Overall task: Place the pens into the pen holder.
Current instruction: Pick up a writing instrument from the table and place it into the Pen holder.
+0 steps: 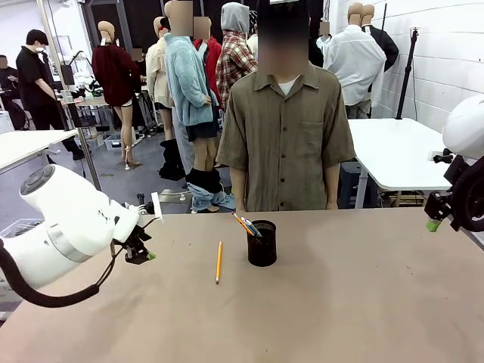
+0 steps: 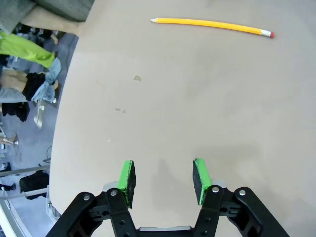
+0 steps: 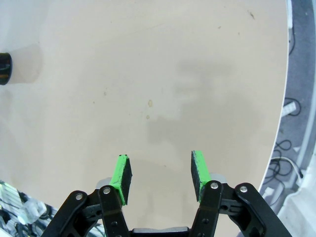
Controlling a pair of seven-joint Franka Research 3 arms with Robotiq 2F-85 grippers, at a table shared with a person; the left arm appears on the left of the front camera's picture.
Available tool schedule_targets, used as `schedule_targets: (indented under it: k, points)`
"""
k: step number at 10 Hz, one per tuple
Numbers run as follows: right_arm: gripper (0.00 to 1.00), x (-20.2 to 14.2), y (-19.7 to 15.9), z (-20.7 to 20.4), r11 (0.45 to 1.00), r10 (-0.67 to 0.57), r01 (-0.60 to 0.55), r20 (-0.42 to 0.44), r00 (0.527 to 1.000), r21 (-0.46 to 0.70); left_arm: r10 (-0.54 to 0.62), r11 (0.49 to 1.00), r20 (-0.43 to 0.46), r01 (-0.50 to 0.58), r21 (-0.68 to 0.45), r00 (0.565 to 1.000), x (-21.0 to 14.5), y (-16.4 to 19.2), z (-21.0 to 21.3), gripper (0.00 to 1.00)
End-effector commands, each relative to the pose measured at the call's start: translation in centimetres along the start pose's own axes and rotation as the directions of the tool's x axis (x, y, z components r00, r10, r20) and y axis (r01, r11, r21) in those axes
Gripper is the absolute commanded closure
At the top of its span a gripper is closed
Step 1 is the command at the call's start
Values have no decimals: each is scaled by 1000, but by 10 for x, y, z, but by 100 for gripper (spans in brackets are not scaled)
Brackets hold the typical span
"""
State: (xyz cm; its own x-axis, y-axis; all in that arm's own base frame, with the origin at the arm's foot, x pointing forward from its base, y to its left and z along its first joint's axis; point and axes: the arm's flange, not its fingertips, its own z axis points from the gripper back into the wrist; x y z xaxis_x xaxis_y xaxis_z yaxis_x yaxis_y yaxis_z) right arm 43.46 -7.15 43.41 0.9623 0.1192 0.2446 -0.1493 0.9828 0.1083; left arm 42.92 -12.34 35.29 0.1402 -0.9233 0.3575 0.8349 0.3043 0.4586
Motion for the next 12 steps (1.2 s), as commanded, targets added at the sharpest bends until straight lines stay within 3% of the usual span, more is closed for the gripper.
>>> schedule_targets:
  k: [1,2,4,7,8,9,10,11,12]
  points:
    - [38,0,2,-2,999,-12,12,-4,1000,-39,48,990,-73,-57,-128,996,59,14,109,38]
    - [38,0,2,-2,999,-12,12,-4,1000,-39,18,979,-165,-51,-196,986,64,18,114,38]
    - [38,0,2,-2,999,-12,12,-4,1000,-39,24,967,-210,-76,-244,977,71,21,134,38]
    - [38,0,2,-2,999,-12,12,-4,1000,-39,112,911,-167,-169,-376,980,78,20,124,38]
    - [38,0,2,-2,999,-12,12,-4,1000,-39,256,917,-152,-290,-274,955,83,23,113,38]
    - [38,0,2,-2,999,-12,12,-4,1000,-39,396,890,-143,-418,-181,907,92,25,95,38]
    - [38,0,2,-2,999,-12,12,-4,1000,-39,498,839,-164,-520,-157,852,99,25,80,38]
    - [38,0,2,-2,999,-12,12,-4,1000,-39,561,803,-184,-584,-115,807,108,25,63,38]
    - [38,0,2,-2,999,-12,12,-4,1000,-39,563,801,-204,-590,-107,801,115,19,51,38]
